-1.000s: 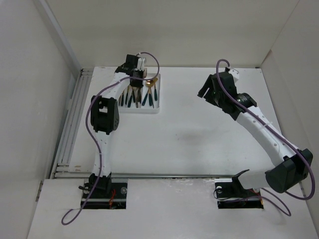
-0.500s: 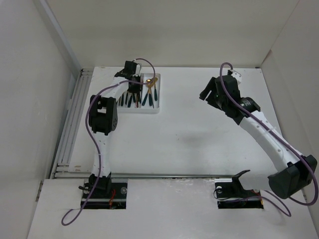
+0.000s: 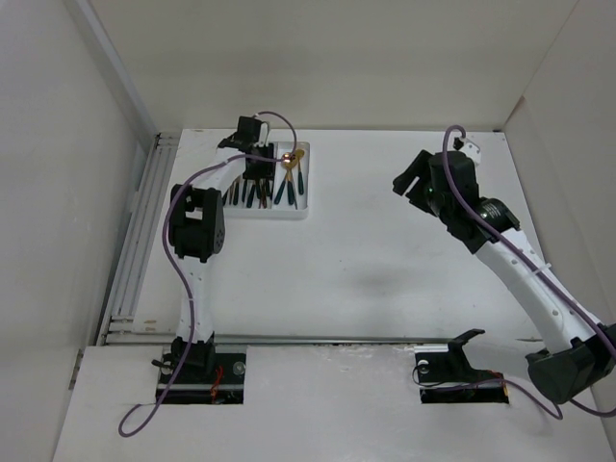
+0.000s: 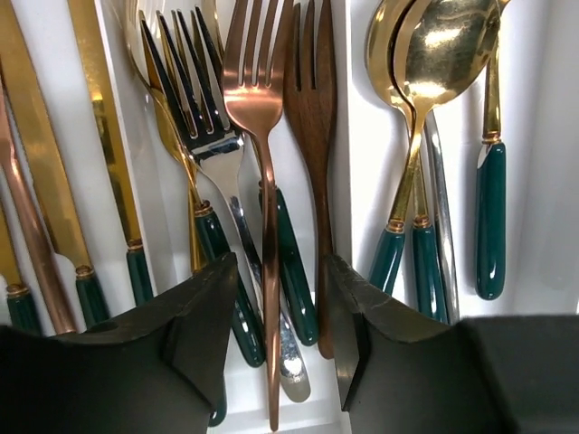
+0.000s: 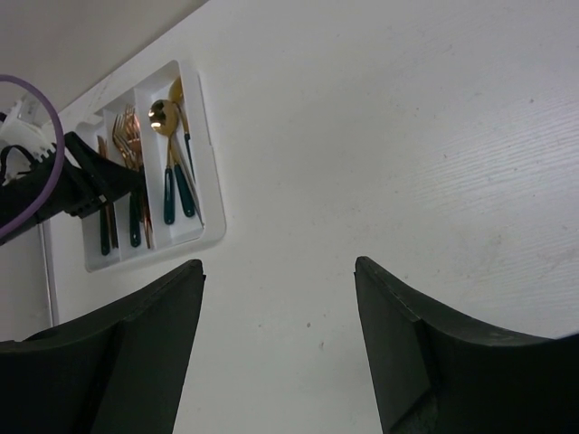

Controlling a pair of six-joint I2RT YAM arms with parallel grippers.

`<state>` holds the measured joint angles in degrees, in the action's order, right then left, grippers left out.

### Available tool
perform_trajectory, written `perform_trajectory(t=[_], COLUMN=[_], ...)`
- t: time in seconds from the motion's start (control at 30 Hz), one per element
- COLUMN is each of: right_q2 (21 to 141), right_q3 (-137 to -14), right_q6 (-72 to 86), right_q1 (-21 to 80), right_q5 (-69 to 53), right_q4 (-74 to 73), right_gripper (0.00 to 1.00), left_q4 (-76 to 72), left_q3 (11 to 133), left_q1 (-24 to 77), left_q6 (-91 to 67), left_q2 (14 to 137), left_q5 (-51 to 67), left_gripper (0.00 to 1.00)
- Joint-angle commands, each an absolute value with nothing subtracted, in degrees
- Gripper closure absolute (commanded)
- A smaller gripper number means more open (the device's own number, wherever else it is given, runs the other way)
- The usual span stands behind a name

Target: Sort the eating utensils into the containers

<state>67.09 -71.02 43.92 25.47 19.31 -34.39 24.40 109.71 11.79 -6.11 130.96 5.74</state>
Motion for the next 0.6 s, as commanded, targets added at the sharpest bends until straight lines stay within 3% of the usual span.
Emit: perform_trajectory(t=[0.0,0.1,0.2,0.23,0.37,0.57], right_q2=[65.57,65.57,67.14,67.67,69.61,68.56], right_q3=[-71.37,-72.51,-75.05,-75.84,-79.45,-80.60], right_q6=[44.38,41.24,37.46,36.75,34.29,32.34], right_q1=[25.05,25.05,23.21,22.33,18.55,12.22], right_q5=[20.65,19.60,16.36,15.13,13.71,17.74], right_q4=[-34.28,-34.28,-35.94,-36.99,-42.00,-42.71], right_gripper=[0.27,0.26,0.19,0.18,0.17,0.13], left_q4=[25.92,28.39,27.26,26.29,23.12,23.64], left_q3=[114.77,120.75,122.17,121.65,118.75,111.28], left_q1=[11.43,11.43,10.20,9.15,2.66,-9.47], left_q6=[-5.02,-4.48,-4.48,-4.48,-3.17,-2.02], left_q2=[124.72,123.76,119.11,115.87,108.66,101.08], left_q5=[5.45,3.61,-0.16,-1.65,-9.29,-12.74], left_gripper=[0.60,0.60,0.60,0.52,0.40,0.36])
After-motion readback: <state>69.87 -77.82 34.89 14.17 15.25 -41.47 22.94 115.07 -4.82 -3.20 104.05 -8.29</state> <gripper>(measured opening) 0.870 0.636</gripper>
